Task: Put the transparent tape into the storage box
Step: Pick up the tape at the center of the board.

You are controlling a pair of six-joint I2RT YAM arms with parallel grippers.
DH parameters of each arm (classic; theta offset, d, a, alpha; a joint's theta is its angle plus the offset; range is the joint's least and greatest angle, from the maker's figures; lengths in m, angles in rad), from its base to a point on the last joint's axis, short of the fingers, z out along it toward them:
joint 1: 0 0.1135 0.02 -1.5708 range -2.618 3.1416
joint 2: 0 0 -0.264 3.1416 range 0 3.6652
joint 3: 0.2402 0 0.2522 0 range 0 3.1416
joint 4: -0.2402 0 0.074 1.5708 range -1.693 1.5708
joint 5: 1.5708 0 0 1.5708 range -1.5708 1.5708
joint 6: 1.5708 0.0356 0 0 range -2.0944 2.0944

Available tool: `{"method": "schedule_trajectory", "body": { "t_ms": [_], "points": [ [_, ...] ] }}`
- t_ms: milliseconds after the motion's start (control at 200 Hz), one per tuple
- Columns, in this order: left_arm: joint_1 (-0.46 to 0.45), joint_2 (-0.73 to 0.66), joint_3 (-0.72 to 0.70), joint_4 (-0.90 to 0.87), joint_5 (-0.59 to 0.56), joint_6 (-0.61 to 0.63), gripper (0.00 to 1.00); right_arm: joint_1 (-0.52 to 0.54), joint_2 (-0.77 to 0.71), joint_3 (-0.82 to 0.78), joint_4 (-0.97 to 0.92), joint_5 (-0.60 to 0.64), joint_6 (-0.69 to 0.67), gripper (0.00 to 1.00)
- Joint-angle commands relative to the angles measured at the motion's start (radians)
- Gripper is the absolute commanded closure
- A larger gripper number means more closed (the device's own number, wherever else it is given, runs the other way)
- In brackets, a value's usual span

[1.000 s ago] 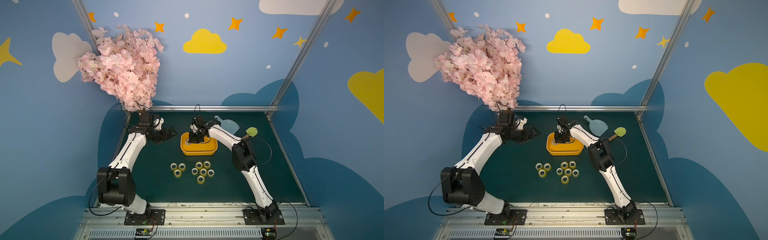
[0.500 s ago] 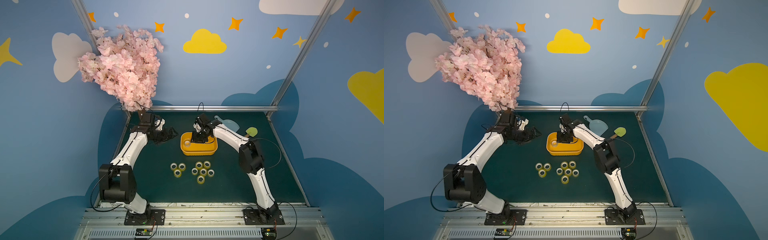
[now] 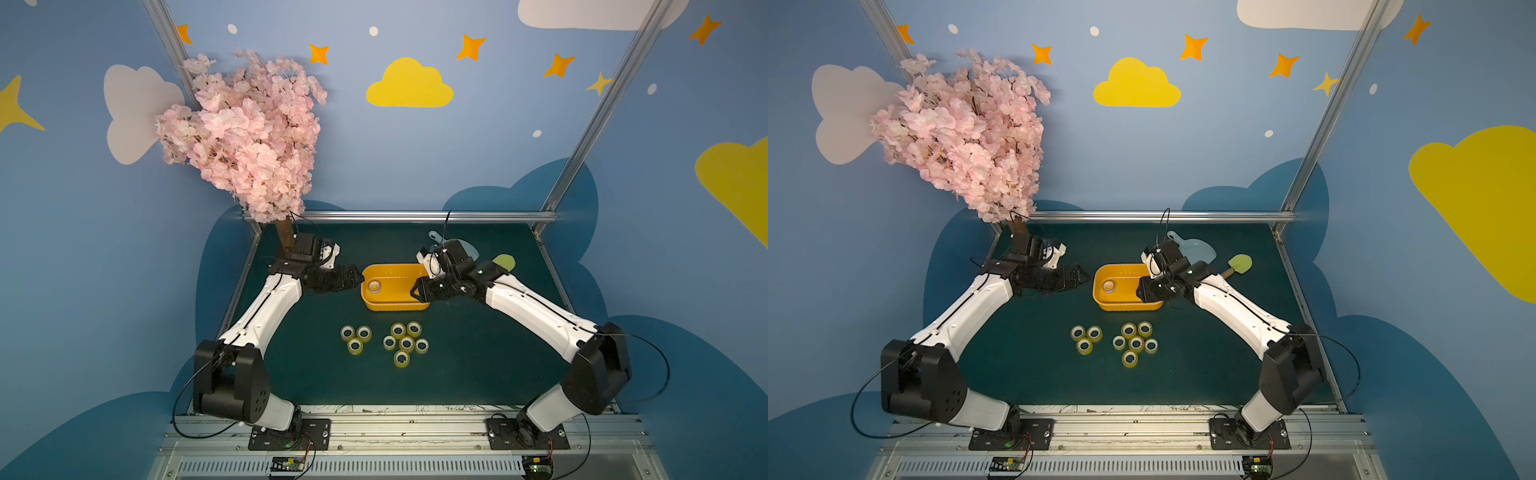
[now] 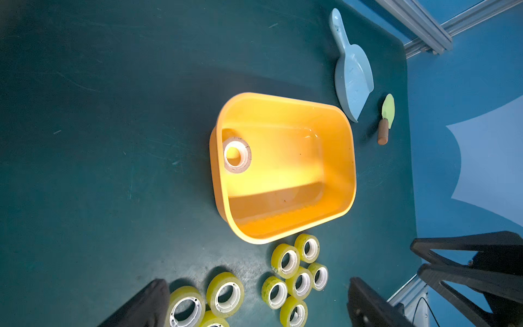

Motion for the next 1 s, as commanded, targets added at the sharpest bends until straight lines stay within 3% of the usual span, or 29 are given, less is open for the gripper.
{"method": "schedule_trajectory", "body": {
  "t_ms": [0,140,365,656,991],
  "points": [
    [-0.007,-0.088,-0.063,0.045,-0.046,0.006,0.00,0.001,-0.116,-0.130,0.067,0.064,-0.026,0.61],
    [-0.010,-0.111,-0.123,0.068,-0.096,-0.011,0.00,0.000,-0.226,-0.288,0.101,0.081,0.005,0.61],
    [-0.012,-0.047,-0.059,-0.015,-0.095,0.022,0.00,0.000,-0.286,-0.424,0.097,0.074,0.033,0.61],
    [-0.011,-0.030,-0.056,-0.013,-0.093,0.020,0.00,0.001,-0.229,-0.478,0.139,0.020,0.049,0.61],
    [-0.011,-0.010,-0.040,-0.023,-0.083,0.018,0.00,0.005,-0.067,-0.412,0.190,-0.016,0.097,0.64]
  ]
}}
